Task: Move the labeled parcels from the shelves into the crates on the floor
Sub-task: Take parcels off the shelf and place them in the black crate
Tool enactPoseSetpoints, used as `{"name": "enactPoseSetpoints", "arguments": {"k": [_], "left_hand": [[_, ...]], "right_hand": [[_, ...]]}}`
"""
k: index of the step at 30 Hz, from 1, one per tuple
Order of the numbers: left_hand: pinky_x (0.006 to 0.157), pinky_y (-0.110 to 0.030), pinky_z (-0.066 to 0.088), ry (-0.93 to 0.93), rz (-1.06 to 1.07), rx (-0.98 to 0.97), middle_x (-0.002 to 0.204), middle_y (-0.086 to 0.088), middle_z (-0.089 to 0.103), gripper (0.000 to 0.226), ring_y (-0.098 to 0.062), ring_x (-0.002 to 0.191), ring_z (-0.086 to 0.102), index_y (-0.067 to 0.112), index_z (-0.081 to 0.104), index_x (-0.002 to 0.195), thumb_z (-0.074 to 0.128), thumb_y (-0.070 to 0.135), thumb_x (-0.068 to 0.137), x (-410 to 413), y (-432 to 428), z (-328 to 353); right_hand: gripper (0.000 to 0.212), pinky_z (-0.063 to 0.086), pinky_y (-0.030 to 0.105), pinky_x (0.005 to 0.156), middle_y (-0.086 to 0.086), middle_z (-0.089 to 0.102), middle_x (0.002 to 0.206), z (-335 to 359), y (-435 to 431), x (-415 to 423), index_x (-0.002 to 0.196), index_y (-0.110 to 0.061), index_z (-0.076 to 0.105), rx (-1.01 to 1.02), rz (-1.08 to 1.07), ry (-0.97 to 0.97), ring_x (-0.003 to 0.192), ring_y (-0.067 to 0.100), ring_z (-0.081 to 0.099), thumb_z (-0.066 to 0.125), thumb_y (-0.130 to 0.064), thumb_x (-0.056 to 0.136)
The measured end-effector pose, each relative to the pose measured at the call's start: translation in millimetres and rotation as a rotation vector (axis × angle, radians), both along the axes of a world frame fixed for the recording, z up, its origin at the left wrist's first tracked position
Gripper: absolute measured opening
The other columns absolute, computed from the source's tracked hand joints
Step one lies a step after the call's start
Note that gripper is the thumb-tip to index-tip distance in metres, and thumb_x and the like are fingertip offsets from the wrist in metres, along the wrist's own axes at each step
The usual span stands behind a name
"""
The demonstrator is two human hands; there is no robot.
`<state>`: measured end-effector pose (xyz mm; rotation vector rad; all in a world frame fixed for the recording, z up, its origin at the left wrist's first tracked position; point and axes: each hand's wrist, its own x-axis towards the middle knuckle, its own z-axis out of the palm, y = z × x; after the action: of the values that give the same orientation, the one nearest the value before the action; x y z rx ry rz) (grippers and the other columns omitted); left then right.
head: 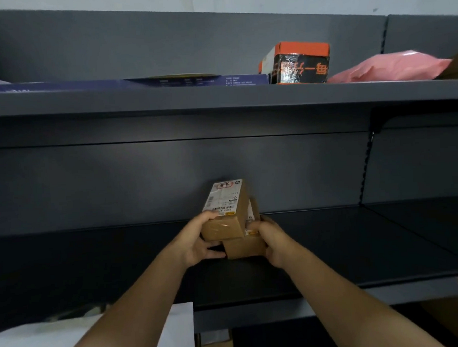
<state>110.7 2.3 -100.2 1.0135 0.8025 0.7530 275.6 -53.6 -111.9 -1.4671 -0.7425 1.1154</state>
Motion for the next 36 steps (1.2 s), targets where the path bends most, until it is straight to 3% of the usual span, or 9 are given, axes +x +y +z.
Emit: {"name": "enactPoseSetpoints", "arguments": {"k": [9,13,17,20,23,26,28,31,36], "left_hand": [[0.088,-0.044,0.050,-0.196,0.127,0.080,0.118,-0.008,0.063,0.053,-0.026,0.108,0.060,0.023,0.049,0.126,0.069,0.019,0.077,9.5,-19.0,-5.5],[0.086,-0.042,0.050,-0.158,0.140,0.105,0.115,-0.007,0.064,0.052,-0.025,0.104,0.062,0.022,0.046,0.131,0.067,0.023,0.083,25.9,-36.8,-4.5],[0.081,-0.044,0.052,-0.049,0.168,0.018,0.104,-0.008,0.063,0.050,-0.026,0.098,0.062,0.019,0.046,0.130,0.066,0.027,0.085,58.2,-59.9,-5.9],[0.074,-0.044,0.053,-0.008,0.209,-0.044,0.107,-0.010,0.061,0.044,-0.027,0.094,0.062,0.020,0.049,0.126,0.064,0.033,0.087,80.8,-68.9,-6.4],[0.074,-0.045,0.050,0.130,0.297,-0.003,0.119,-0.009,0.057,0.038,-0.029,0.103,0.057,0.020,0.048,0.127,0.057,0.033,0.092,83.2,-60.5,-3.5],[0.076,-0.043,0.047,0.271,0.378,0.024,0.123,-0.009,0.057,0.032,-0.030,0.109,0.056,0.018,0.049,0.126,0.048,0.031,0.097,74.7,-46.1,-2.5],[0.078,-0.041,0.047,0.291,0.380,0.035,0.123,-0.012,0.058,0.033,-0.030,0.107,0.057,0.015,0.045,0.129,0.043,0.028,0.099,74.2,-41.9,-4.2],[0.098,-0.045,0.043,0.354,0.368,0.169,0.140,-0.014,0.045,0.049,-0.031,0.120,0.049,0.024,0.022,0.145,0.041,0.027,0.100,83.7,-32.8,-11.7],[0.116,-0.055,0.004,0.767,0.298,0.493,0.160,-0.002,-0.005,0.066,-0.032,0.145,-0.004,0.038,0.003,0.149,0.039,0.050,0.095,102.2,-41.4,-9.0]], "right_hand": [[0.056,0.045,0.056,0.095,0.009,0.065,0.115,6.7,-53.0,41.2,0.127,-0.024,0.048,0.118,-0.120,0.168,0.103,0.028,0.061,0.071,-0.005,0.080],[0.053,0.054,0.044,0.077,0.012,0.063,0.117,9.2,-84.1,72.9,0.128,-0.011,0.043,0.126,-0.215,0.156,0.099,0.027,0.063,0.071,-0.010,0.083],[0.070,0.049,0.045,0.094,0.018,0.053,0.130,6.8,-96.2,91.6,0.140,-0.008,0.032,-0.048,-0.395,-0.137,0.114,0.034,0.054,0.068,-0.034,0.086],[0.067,0.051,0.042,0.076,0.016,0.048,0.133,9.1,-104.2,87.9,0.143,-0.020,0.027,-0.116,-0.314,-0.178,0.115,0.035,0.052,0.061,-0.042,0.089],[0.058,0.052,0.030,0.056,0.015,0.059,0.118,14.9,-116.5,81.6,0.131,-0.026,0.036,-0.245,-0.113,-0.311,0.091,0.028,0.064,0.055,-0.059,0.087],[0.047,0.056,0.029,0.068,0.006,0.072,0.082,20.0,-123.7,91.6,0.104,-0.023,0.051,-0.312,-0.041,-0.732,0.064,0.017,0.067,0.040,-0.067,0.089],[0.043,0.057,0.035,0.078,0.002,0.072,0.083,20.2,-119.6,100.9,0.104,-0.021,0.061,-0.253,-0.080,-0.894,0.072,0.017,0.069,0.043,-0.058,0.092],[0.038,0.051,0.039,0.087,0.008,0.055,0.125,17.2,-103.2,108.6,0.124,-0.024,0.057,-0.110,-0.194,-1.012,0.109,0.028,0.057,0.054,-0.044,0.091],[0.072,0.039,0.046,0.106,0.011,0.026,0.150,13.1,-70.2,118.9,0.148,-0.026,0.030,-0.083,-0.161,-0.919,0.134,0.036,0.033,0.062,-0.048,0.087]]}}
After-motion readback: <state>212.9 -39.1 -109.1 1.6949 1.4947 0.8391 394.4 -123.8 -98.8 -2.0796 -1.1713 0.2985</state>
